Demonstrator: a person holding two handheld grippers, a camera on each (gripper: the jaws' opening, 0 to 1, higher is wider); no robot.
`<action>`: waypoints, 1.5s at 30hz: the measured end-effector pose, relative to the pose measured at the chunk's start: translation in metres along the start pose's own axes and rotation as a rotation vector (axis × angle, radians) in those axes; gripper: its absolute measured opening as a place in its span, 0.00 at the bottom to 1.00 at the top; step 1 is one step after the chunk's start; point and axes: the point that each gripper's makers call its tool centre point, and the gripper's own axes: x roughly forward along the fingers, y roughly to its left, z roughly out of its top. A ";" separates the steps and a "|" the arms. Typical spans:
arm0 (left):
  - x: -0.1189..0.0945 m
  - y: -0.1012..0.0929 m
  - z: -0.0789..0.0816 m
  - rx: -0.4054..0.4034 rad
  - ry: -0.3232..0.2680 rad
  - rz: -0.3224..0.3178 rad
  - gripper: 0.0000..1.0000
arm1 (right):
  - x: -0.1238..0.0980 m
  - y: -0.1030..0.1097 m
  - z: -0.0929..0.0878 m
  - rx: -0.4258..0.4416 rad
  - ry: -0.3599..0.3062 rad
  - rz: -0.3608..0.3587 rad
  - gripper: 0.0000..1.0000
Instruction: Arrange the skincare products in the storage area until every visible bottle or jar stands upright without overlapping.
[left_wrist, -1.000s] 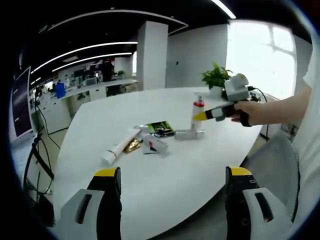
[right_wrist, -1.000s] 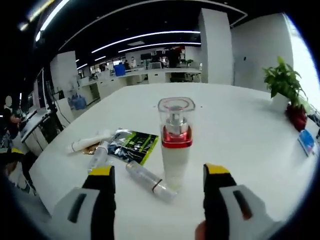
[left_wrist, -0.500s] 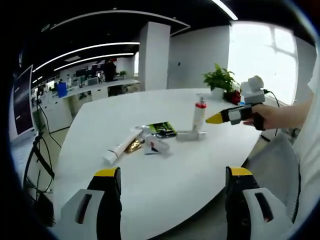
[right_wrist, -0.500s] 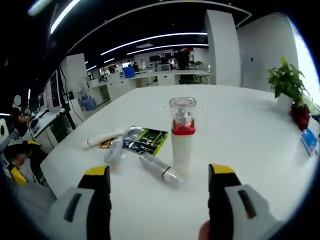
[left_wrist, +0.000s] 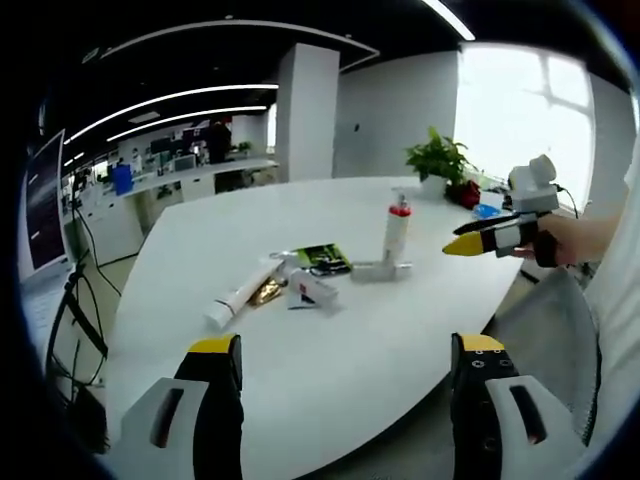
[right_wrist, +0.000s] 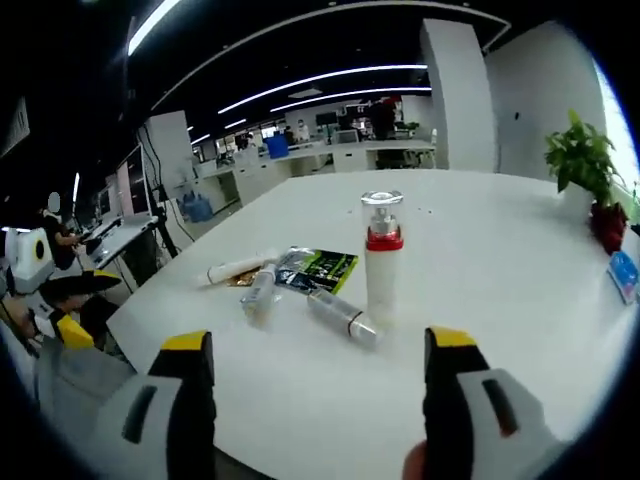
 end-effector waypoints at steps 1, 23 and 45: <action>0.000 0.000 0.000 0.001 0.000 -0.001 0.84 | -0.003 0.001 -0.001 -0.006 -0.005 -0.001 0.87; -0.002 -0.001 0.002 -0.003 -0.013 0.002 0.84 | -0.032 0.011 0.004 -0.032 -0.053 0.001 0.95; -0.004 -0.009 0.000 0.014 -0.010 -0.034 0.84 | -0.034 0.000 -0.002 -0.048 -0.062 -0.050 0.99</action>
